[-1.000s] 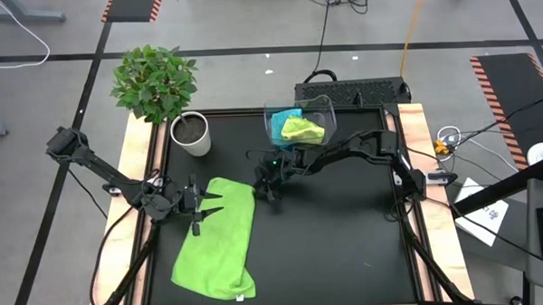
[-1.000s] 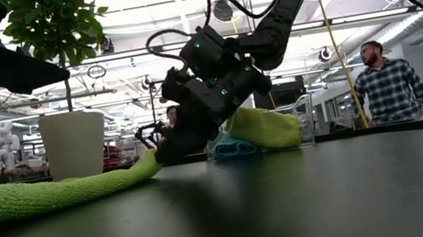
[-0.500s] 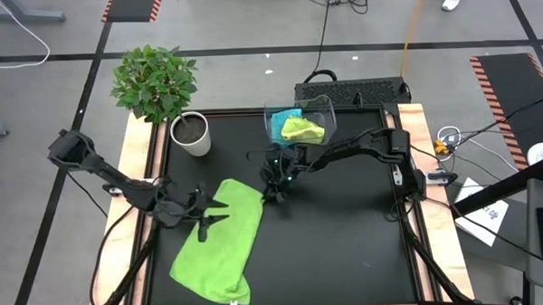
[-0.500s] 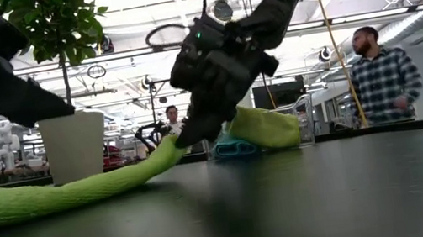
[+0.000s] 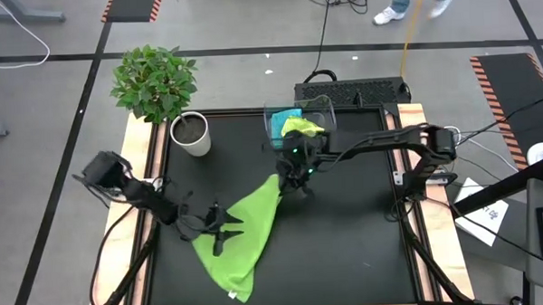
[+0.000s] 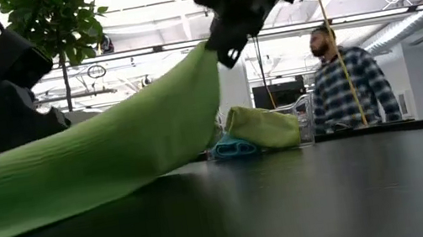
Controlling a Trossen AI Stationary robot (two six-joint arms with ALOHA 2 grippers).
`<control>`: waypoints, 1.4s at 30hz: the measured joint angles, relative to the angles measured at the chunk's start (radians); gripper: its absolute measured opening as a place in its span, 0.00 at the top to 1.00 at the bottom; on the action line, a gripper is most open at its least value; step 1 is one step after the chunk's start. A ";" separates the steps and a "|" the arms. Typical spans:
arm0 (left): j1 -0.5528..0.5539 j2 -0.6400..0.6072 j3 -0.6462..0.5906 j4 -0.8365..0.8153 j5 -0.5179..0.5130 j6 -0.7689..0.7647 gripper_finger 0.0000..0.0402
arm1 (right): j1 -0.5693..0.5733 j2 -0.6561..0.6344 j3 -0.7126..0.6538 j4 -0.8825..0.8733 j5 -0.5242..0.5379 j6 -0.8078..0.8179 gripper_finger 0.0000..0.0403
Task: Fold microfiber towels
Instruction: Fold the green microfiber cloth
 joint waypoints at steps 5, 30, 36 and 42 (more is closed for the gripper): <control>0.009 0.158 0.121 -0.001 0.058 0.022 0.59 | -0.046 -0.060 -0.056 0.031 0.001 0.037 1.00; 0.176 0.326 0.193 0.025 0.097 -0.188 0.59 | 0.143 -0.275 -0.179 -0.016 0.234 -0.131 0.72; 0.175 0.329 0.191 0.042 0.090 -0.187 0.59 | 0.302 -0.257 -0.199 0.041 0.331 -0.094 0.70; 0.192 0.330 0.195 0.056 0.097 -0.183 0.59 | 0.417 -0.079 -0.250 0.274 0.338 -0.008 0.72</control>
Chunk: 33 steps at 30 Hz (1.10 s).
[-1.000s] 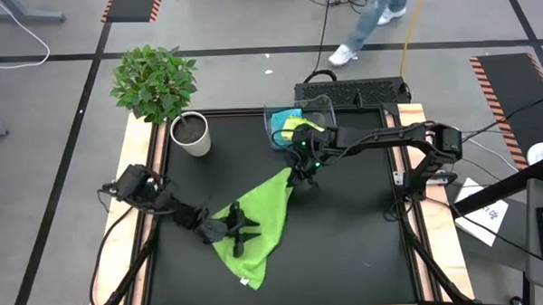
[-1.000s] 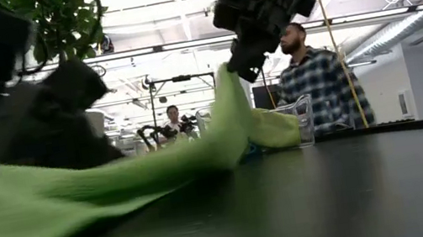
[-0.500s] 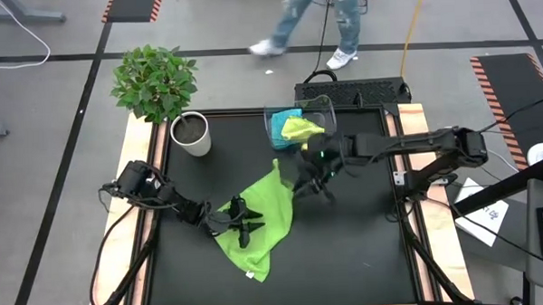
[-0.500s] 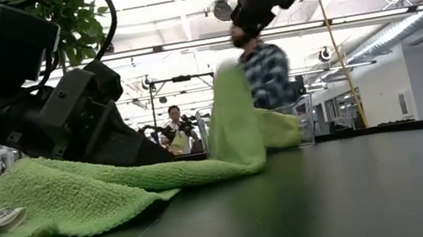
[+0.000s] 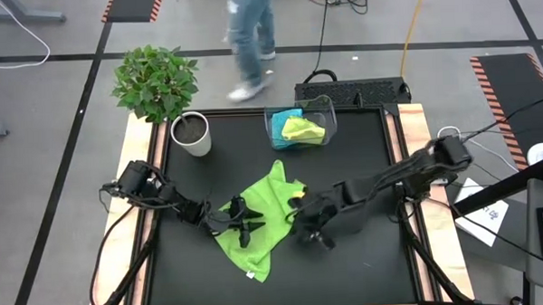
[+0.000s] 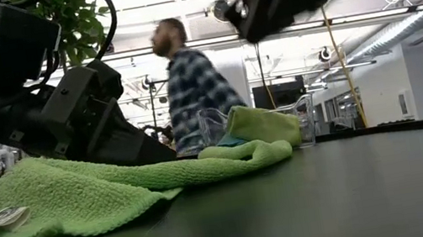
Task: Fold microfiber towels
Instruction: Fold the green microfiber cloth
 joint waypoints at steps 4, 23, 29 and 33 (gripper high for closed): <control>0.003 0.000 0.001 0.000 0.008 0.005 0.59 | 0.003 0.129 0.037 0.078 -0.001 0.052 0.73; 0.052 0.003 0.003 -0.001 0.035 0.080 0.59 | 0.030 0.386 0.243 0.281 -0.341 0.256 0.73; 0.060 0.003 0.024 -0.007 0.030 0.079 0.59 | 0.029 0.449 0.243 0.351 -0.217 0.386 0.73; 0.055 0.005 0.068 -0.018 0.028 0.079 0.59 | 0.028 0.452 0.243 0.276 -0.012 0.374 0.73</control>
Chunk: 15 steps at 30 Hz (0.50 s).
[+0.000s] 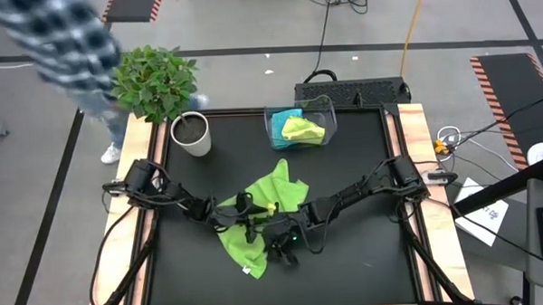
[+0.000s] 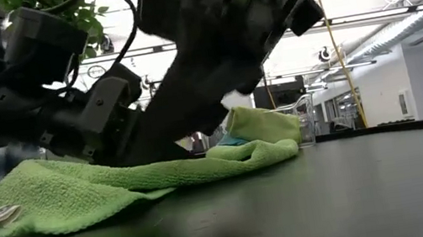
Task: Fold microfiber towels
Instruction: Fold the green microfiber cloth
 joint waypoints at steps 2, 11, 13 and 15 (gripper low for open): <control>-0.006 0.001 0.023 -0.016 0.010 0.002 0.59 | 0.000 0.000 0.000 -0.029 0.063 -0.018 0.73; -0.005 0.001 0.084 -0.130 0.015 0.066 0.59 | 0.041 0.000 0.000 -0.023 0.061 -0.054 0.73; -0.005 0.000 0.084 -0.122 0.014 0.114 0.59 | 0.057 0.000 0.000 -0.015 0.060 -0.066 0.73; -0.005 -0.005 0.084 -0.123 0.012 0.134 0.59 | 0.068 0.000 0.000 -0.008 0.059 -0.067 0.73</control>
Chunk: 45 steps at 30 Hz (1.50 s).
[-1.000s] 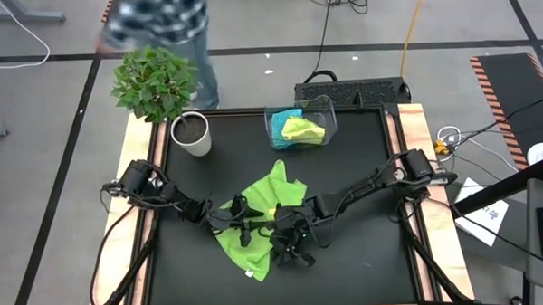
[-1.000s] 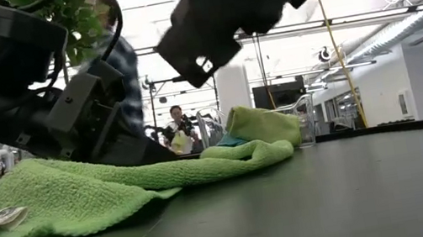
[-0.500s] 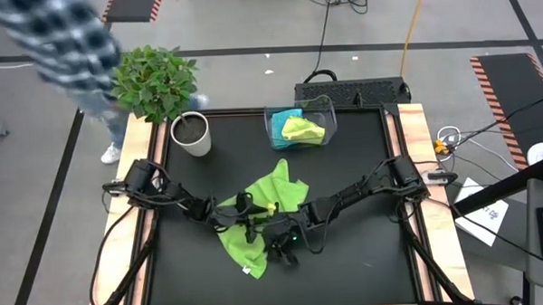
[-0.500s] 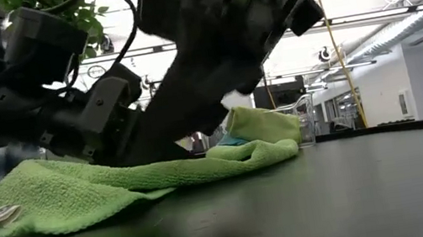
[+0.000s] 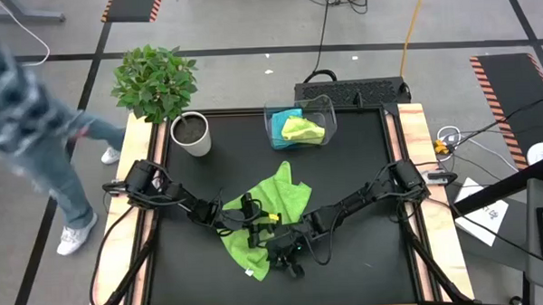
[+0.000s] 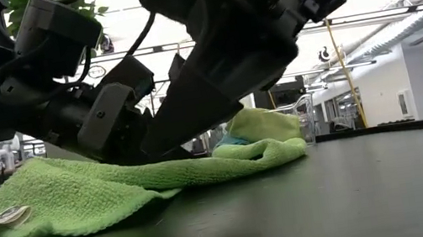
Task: Fold microfiber towels
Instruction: Fold the green microfiber cloth
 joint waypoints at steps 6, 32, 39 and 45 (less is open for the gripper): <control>0.019 -0.052 -0.001 -0.085 -0.008 0.000 0.59 | 0.018 0.000 0.000 0.040 0.005 -0.001 0.73; -0.217 -0.389 0.000 -0.944 -0.117 -0.300 0.59 | -0.082 0.135 0.016 0.174 -0.043 0.039 0.73; -0.255 -0.390 0.001 -0.976 -0.141 -0.338 0.59 | -0.105 0.194 0.071 0.028 -0.115 0.067 0.76; -0.264 -0.389 0.001 -0.928 -0.092 -0.365 0.59 | -0.119 0.179 0.062 -0.105 -0.111 0.085 0.92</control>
